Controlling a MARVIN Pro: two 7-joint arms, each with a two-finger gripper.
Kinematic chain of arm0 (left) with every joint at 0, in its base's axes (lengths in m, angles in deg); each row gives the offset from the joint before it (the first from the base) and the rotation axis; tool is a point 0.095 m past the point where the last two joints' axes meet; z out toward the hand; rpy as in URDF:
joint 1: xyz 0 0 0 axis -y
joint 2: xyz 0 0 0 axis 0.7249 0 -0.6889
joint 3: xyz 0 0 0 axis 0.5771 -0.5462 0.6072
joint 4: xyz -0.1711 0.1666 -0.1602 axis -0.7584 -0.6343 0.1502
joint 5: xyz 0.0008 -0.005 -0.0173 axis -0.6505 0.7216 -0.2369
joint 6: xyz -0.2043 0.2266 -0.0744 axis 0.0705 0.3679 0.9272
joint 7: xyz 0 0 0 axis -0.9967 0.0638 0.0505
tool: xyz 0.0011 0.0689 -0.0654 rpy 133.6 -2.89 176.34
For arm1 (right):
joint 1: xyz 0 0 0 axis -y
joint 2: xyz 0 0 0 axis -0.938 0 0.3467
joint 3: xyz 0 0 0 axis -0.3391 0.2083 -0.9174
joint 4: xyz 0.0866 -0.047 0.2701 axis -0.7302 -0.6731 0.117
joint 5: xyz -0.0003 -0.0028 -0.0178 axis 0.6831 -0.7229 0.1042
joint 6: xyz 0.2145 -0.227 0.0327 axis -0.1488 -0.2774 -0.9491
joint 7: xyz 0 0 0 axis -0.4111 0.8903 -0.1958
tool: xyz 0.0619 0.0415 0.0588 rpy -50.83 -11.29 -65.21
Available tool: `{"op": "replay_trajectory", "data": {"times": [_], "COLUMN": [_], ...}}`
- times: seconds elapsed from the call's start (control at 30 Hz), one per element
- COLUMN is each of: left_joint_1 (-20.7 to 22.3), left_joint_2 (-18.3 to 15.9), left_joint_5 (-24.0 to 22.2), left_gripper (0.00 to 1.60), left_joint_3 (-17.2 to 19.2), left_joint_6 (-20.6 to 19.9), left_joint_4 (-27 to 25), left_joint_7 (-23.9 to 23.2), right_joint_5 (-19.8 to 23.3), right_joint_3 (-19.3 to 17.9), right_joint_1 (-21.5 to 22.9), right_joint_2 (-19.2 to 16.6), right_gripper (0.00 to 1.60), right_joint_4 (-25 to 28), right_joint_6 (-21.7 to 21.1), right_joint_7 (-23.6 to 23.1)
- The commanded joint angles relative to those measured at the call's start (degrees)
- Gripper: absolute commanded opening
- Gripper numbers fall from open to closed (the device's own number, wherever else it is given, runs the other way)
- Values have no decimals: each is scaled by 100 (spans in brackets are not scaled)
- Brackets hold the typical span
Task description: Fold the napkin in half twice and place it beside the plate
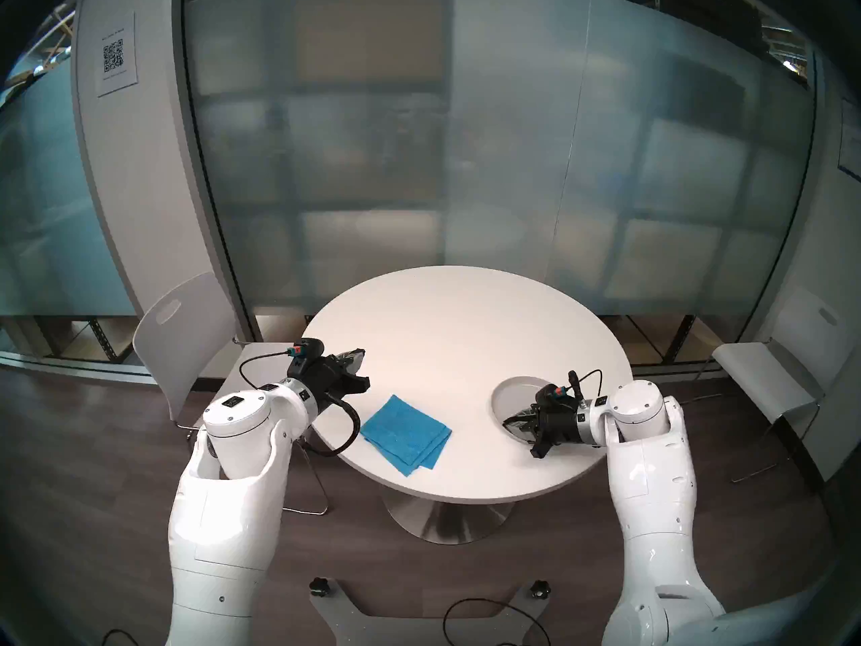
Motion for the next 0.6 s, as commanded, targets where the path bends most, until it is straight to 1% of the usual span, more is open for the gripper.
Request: {"op": "replay_trajectory", "data": {"times": [0.0,0.27,0.3,0.33,0.4,0.43,0.47,0.5,0.53,0.57], "left_joint_1": [75,53,53,44,28,23,20,20,19,19], "left_joint_2": [-14,-17,-17,-36,-34,-30,-28,-28,-26,-30], "left_joint_5": [-10,-4,-4,-20,-18,-14,-12,-12,-7,-2], "left_gripper": [0,0,0,0,0,0,0,0,0,0], "left_joint_3": [7,10,10,5,5,6,7,7,7,3], "left_joint_6": [-21,-16,-16,-35,-36,-32,-30,-30,-30,-30], "left_joint_4": [-106,-104,-104,-101,-112,-115,-116,-116,-117,-116], "left_joint_7": [-15,-35,-35,-79,-83,-81,-81,-81,-77,-79], "right_joint_5": [54,146,146,119,127,121,119,119,120,122], "right_joint_3": [-14,-199,-199,-182,-210,-211,-218,-218,-225,-229], "right_joint_1": [-53,14,14,32,-13,-34,-49,-49,-63,-72], "right_joint_2": [77,171,171,109,125,131,142,142,155,164], "right_gripper": [65,69,69,72,54,40,46,46,53,70], "right_joint_4": [233,372,372,351,402,429,448,448,465,474], "right_joint_6": [-51,80,80,-1,32,13,14,14,10,7], "right_joint_7": [-44,253,253,101,127,98,96,96,92,91]}}
